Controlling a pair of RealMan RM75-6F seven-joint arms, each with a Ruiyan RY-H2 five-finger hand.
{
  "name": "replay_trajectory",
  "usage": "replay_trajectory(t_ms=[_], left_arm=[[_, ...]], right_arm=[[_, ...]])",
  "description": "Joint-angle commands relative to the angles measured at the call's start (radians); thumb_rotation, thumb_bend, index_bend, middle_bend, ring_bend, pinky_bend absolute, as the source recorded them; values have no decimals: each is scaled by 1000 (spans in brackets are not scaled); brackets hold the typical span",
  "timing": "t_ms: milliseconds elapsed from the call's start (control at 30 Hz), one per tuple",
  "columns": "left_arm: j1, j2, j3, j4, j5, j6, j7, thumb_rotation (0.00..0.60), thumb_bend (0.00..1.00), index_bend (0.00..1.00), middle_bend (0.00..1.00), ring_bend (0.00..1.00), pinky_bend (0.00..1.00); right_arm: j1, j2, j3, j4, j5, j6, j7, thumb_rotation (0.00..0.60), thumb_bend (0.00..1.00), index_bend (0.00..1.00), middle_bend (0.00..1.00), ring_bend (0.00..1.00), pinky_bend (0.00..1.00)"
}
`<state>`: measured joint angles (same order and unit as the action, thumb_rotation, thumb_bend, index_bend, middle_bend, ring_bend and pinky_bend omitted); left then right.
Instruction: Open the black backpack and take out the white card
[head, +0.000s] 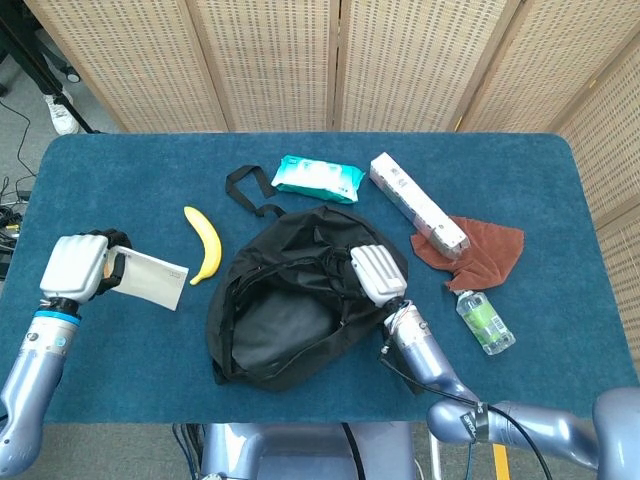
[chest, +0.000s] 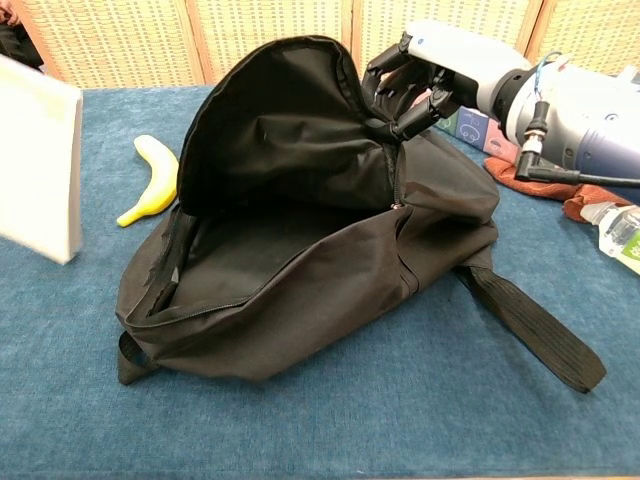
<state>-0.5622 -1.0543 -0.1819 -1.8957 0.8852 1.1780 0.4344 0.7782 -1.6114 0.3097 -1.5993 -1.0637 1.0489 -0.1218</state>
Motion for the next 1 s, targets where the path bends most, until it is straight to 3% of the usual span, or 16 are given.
replay_trajectory(t_ms=[33,100,167,267,333,400,467,533,600,667,833,1000], left_arm=[[-65,-108,-22,109,-157,-37,75,600,515,670,221,222,377],[-68,-133,-41,149,-166,-60,23,600,465,330,4,9,179],[-66,-144,-49,173,-154,-70,-13,600,446,132,0,0,120],[-56,-160,-52,209,-109,-62,-61,600,424,10,0,0,109],[-42,-171,-62,217,-48,-11,-96,600,412,0,0,0,107],[-13,-189,-70,226,57,85,-153,600,392,0,0,0,105],[2,-198,-74,232,118,138,-181,600,375,0,0,0,100],[9,-192,-72,225,140,151,-188,600,355,0,0,0,90],[14,-173,-70,201,149,148,-182,600,329,0,0,0,84],[20,-157,-69,178,156,145,-183,600,315,0,0,0,76],[58,-131,-32,124,239,175,-203,600,314,0,0,0,63],[115,-87,23,56,317,201,-238,600,390,0,0,0,63]], right_arm=[[-1,1,-1,0,-1,-1,0,600,517,650,656,419,304],[-3,2,-3,0,-4,0,2,600,517,651,656,419,303],[-5,3,-3,1,-6,0,4,600,517,651,652,419,303],[-7,15,-6,-8,2,-16,10,600,517,651,624,416,301],[-8,32,-11,-21,-13,-22,11,600,467,650,585,400,287],[-17,63,-29,-47,-63,-33,39,600,325,618,531,359,264],[-24,103,-50,-78,-115,-62,83,600,158,508,431,275,209],[-30,140,-67,-102,-159,-81,120,600,29,315,256,116,113],[-39,182,-91,-124,-229,-84,151,600,0,211,129,27,62],[-52,216,-114,-133,-299,-69,174,600,0,164,39,0,37],[-95,328,-183,-110,-485,5,219,600,0,157,0,0,23],[-139,413,-234,-21,-642,130,281,600,0,157,0,0,23]])
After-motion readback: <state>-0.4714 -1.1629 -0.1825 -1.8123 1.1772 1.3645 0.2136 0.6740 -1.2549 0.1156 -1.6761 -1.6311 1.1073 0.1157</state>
